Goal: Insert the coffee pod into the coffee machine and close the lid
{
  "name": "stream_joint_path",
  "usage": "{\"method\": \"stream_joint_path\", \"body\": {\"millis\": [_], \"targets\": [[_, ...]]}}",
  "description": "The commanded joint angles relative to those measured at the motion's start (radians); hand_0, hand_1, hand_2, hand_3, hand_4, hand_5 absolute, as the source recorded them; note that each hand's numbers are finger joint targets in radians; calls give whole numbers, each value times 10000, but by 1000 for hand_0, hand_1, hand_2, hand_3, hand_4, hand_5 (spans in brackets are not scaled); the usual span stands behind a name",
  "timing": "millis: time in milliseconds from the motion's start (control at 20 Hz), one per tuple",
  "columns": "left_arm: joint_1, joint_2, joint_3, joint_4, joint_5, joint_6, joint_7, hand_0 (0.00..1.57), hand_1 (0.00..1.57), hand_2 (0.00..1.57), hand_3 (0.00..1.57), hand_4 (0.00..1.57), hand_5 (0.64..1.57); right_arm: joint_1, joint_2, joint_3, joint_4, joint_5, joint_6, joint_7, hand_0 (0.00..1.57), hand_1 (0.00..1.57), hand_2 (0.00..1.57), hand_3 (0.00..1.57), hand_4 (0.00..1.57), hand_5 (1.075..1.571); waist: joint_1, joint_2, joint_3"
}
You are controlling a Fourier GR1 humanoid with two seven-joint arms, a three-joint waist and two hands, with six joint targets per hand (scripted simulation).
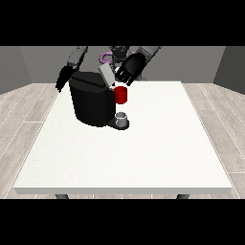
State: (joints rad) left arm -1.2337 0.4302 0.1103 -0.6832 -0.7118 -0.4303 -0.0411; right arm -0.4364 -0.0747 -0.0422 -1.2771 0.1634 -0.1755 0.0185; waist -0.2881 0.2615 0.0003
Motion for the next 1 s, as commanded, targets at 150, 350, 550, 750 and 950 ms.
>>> {"method": "stream_joint_path", "body": {"millis": [150, 350, 550, 750, 950], "targets": [[252, -94, -161, 114, -120, -61, -462, 1195, 1195, 1260, 1229, 464, 1571, -203, -158, -379, 51, -169, -81, 397, 0, 0, 0, 0, 186, 1571, 275, -7, -1], [-33, -230, -107, 198, -164, 49, -181, 1251, 1251, 1290, 1217, 425, 1571, 241, 66, -43, 191, 163, -248, -433, 0, 0, 0, 0, 33, 1571, 85, 202, 2], [-445, 231, 155, 480, -72, -248, -262, 1187, 1187, 1230, 1196, 441, 1571, -616, -299, -401, 28, -208, 91, 188, 0, 0, 0, 0, 169, 1571, 25, 485, 0], [-139, -122, -38, 443, -229, -32, -275, 1169, 1169, 1235, 1200, 422, 1571, 111, 83, -93, 162, 148, -321, -270, 0, 0, 0, 0, 0, 1571, 51, 172, 0], [-454, -99, -55, 318, -260, -137, -288, 1216, 1216, 1259, 1200, 417, 1571, -68, 21, -360, 586, -147, -139, -510, 0, 0, 0, 0, 0, 1571, 185, 353, 2]]}}
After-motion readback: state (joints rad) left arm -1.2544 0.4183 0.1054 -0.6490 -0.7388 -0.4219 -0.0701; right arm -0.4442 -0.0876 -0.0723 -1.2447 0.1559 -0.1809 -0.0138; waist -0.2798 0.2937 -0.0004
